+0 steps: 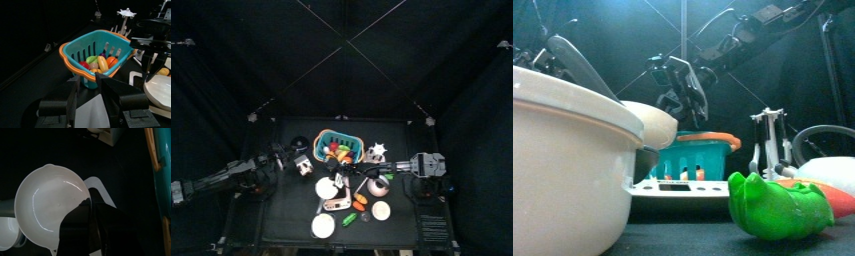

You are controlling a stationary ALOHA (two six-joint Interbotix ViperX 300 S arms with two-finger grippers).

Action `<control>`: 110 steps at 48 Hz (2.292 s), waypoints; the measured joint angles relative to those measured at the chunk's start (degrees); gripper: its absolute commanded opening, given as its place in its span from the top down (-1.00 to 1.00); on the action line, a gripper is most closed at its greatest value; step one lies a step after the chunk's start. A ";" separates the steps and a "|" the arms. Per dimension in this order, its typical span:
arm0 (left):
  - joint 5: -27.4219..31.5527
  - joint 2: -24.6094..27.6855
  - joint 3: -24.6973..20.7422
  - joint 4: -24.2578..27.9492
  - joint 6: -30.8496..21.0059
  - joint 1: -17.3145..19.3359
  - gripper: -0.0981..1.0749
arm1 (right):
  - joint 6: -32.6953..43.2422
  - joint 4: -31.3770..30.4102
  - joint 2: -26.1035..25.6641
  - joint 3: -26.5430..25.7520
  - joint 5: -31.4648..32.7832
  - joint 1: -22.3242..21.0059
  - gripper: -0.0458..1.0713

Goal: Place pan on stove

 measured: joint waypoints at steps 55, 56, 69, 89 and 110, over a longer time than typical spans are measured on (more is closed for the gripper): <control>0.00 0.00 0.18 0.00 0.00 0.00 -0.42 | -0.35 2.90 -1.41 9.40 -5.98 -1.58 0.06; -0.09 0.00 0.18 0.09 -0.09 0.00 -0.42 | -0.35 2.90 -1.41 9.40 -5.89 -1.67 0.06; -0.09 0.00 0.18 0.00 -0.09 0.00 -0.42 | -0.44 2.90 -1.41 9.23 -5.27 -1.67 0.06; 0.00 0.00 0.18 0.00 0.00 0.00 -0.42 | -0.44 2.72 -1.41 8.88 -4.48 -1.67 -0.07; 0.00 0.00 0.18 0.00 0.00 0.00 -0.42 | -0.26 2.64 -2.11 8.53 -4.13 -1.67 -0.34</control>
